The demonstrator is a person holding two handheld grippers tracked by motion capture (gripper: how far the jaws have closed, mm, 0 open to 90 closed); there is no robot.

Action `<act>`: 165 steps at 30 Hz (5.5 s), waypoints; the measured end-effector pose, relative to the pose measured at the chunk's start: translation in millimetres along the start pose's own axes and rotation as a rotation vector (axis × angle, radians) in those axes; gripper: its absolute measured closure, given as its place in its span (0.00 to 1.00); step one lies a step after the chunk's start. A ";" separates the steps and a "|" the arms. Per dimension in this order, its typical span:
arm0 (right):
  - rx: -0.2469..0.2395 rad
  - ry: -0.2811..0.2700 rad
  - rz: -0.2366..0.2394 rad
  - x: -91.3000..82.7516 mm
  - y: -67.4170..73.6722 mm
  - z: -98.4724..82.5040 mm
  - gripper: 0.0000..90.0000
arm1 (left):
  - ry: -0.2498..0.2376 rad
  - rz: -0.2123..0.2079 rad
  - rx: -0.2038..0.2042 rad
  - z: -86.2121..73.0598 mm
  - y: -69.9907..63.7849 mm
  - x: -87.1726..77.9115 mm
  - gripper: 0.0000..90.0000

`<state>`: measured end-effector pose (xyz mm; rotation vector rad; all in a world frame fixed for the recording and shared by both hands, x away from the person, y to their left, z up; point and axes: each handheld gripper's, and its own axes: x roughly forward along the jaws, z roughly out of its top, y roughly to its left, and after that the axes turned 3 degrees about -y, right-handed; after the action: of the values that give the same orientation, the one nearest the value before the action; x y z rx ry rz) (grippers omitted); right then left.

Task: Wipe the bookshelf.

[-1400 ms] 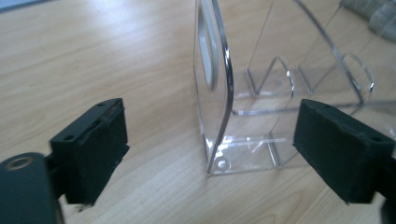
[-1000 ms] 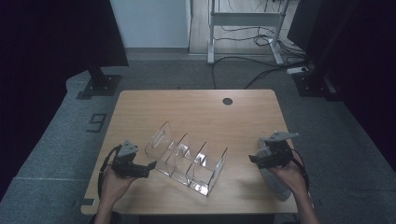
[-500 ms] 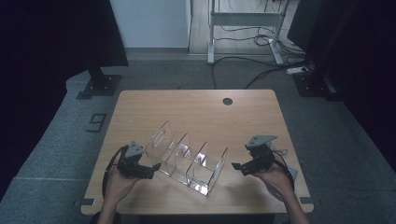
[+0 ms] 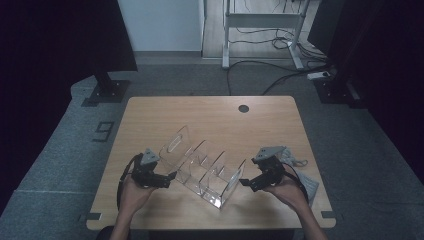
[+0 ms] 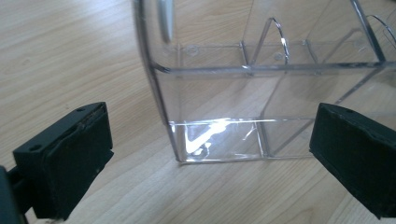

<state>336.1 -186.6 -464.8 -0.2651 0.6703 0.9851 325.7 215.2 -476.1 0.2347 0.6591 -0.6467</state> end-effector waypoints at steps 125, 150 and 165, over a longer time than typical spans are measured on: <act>-0.129 -0.063 -0.017 -4.7 38.3 12.6 0.97 | 0.027 -0.116 0.042 13.3 -35.9 24.1 0.01; -0.121 -0.047 0.007 -6.8 39.7 9.6 0.96 | 0.003 -0.166 0.120 14.9 -47.3 19.1 0.02; -0.152 -0.049 0.040 14.3 58.5 24.8 0.94 | 0.011 -0.158 0.053 17.8 -48.0 16.8 0.01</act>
<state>302.4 -133.0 -449.7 -0.3606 0.5584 1.0791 314.6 162.5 -473.2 0.2370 0.6758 -0.8162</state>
